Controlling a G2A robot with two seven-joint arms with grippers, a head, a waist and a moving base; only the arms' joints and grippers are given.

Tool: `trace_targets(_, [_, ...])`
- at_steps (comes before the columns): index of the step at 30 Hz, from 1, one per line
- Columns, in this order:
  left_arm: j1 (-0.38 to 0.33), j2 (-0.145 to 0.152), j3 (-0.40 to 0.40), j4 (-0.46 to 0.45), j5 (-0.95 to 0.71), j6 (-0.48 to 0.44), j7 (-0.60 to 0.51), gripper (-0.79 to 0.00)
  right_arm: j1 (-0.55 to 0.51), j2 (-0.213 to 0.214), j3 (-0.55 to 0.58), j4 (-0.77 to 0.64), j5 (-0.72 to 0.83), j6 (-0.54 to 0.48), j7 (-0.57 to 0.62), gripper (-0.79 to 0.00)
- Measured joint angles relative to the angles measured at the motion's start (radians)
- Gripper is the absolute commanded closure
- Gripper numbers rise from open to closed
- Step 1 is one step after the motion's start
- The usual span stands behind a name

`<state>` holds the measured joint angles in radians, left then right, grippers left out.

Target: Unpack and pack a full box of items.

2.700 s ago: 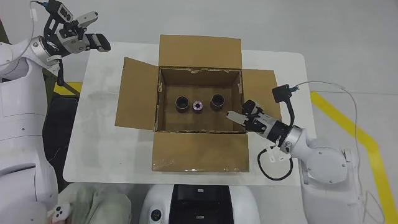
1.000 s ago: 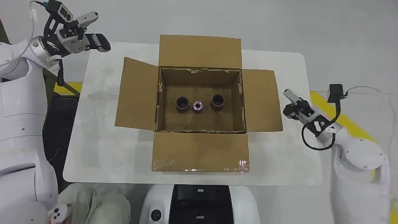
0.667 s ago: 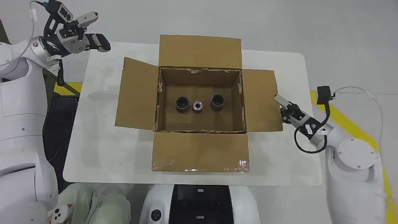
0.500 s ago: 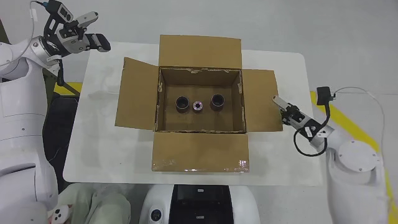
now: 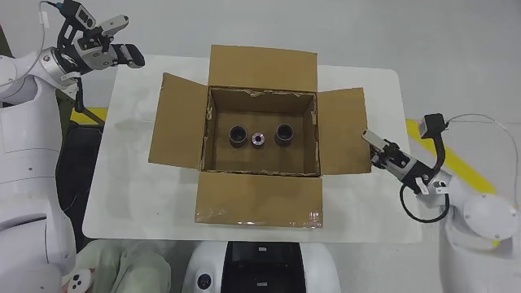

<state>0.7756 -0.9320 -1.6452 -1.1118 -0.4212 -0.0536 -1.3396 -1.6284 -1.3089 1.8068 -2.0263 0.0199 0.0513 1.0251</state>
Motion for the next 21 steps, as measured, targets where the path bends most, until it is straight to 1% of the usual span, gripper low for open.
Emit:
trace_targets(7, [0.0, 0.0, 0.0, 0.0, 0.0, 0.0, 0.0, -0.785, -0.006, 0.009, -0.001, -0.064, 0.127, -0.011, 0.044, -0.785])
trace_targets(10, [0.0, 0.0, 0.0, 0.0, 0.0, 0.0, 0.0, -0.785, 0.006, 0.013, -0.032, -0.082, 0.184, 0.004, 0.073, -0.785])
trace_targets(16, [0.0, 0.0, 0.0, 0.0, 0.0, 0.0, 0.0, -0.785, 0.033, 0.021, -0.135, -0.117, 0.174, 0.018, 0.102, -0.785])
trace_targets(21, [0.0, 0.0, 0.0, 0.0, 0.0, 0.0, 0.0, -0.785, 0.063, 0.027, -0.227, -0.113, 0.083, 0.02, 0.07, -0.785])
